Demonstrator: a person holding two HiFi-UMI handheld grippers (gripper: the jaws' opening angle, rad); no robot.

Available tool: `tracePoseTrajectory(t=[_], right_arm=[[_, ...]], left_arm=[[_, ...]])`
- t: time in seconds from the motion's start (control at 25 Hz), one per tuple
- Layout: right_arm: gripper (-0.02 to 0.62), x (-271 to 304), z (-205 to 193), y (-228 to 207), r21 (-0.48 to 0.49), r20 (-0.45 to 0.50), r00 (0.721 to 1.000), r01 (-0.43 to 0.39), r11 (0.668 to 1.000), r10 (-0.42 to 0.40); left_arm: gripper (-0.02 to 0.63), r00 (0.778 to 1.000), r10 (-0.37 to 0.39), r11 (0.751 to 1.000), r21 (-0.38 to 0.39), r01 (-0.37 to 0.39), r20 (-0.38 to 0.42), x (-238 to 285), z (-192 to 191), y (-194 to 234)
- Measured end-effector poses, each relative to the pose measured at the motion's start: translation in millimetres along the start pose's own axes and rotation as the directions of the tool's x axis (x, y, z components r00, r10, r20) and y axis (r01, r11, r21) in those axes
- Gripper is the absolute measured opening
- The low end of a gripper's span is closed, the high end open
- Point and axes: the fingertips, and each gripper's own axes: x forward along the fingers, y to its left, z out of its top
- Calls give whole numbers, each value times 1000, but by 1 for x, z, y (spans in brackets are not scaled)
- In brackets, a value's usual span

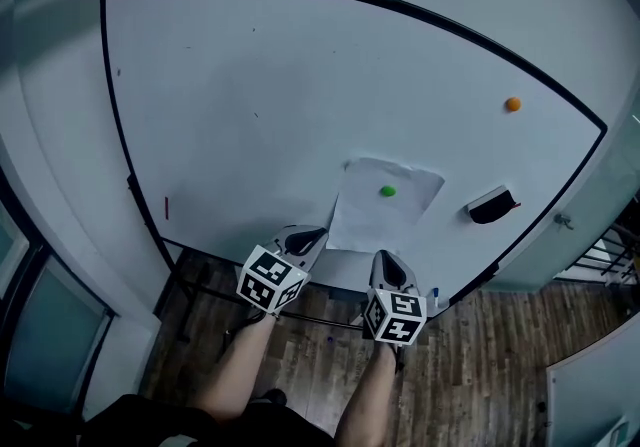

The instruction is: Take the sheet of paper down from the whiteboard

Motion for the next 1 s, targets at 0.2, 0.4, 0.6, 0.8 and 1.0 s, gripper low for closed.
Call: tracePoseTrajectory(t=[0.2,0.4,0.6,0.8,1.0], right_arm=[[25,13,13,-5,-4,12,1000,7,1000,-7],[25,24,30,-11,-6,43,999,17,1000,-17],[25,37,34,-19,10,47,998,44,999,-44],[25,47,43,-20,16,63,997,51,999,-52],[25,53,53,-25,12,75,995,64,998,-65]], left_arm=[[20,1000,-27,999,16,27,0,16,9,2],[20,999,-39,998,44,38,10,30,25,11],[20,999,-50,997,57,49,17,43,38,20],[20,999,-47,997,66,46,19,53,45,28],[20,999,-44,996,75,41,30,64,57,38]])
